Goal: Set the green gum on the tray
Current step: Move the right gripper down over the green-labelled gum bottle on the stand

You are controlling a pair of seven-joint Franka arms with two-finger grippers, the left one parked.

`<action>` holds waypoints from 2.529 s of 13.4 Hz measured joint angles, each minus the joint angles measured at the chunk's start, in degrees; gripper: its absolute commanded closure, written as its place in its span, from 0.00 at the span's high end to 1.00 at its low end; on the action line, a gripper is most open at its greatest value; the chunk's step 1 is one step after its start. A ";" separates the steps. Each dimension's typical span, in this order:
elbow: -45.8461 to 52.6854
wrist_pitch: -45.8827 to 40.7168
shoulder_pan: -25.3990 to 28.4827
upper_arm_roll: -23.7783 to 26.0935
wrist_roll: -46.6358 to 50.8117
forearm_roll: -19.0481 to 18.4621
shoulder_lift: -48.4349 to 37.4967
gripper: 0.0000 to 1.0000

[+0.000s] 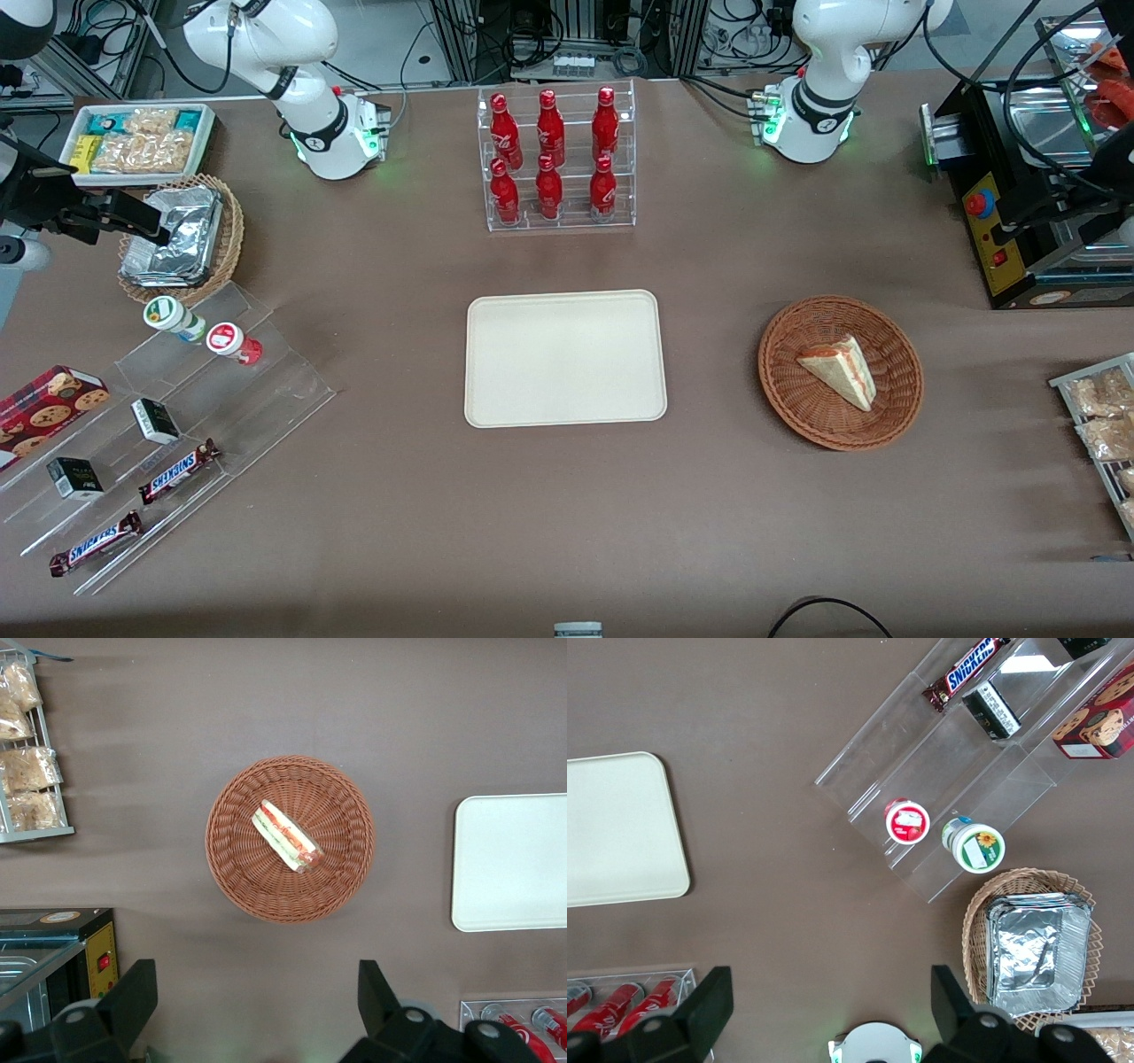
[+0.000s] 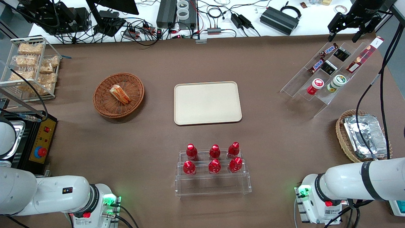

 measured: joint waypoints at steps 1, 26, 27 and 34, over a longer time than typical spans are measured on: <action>-0.01 0.10 0.00 -0.01 0.00 -0.01 0.03 0.99; -35.40 44.61 -11.35 -2.88 -47.18 -0.15 -0.64 0.99; -36.26 45.42 -11.36 -3.36 -47.38 -0.15 -0.72 0.99; -39.67 48.05 -11.36 -5.05 -47.94 -0.14 -0.72 0.99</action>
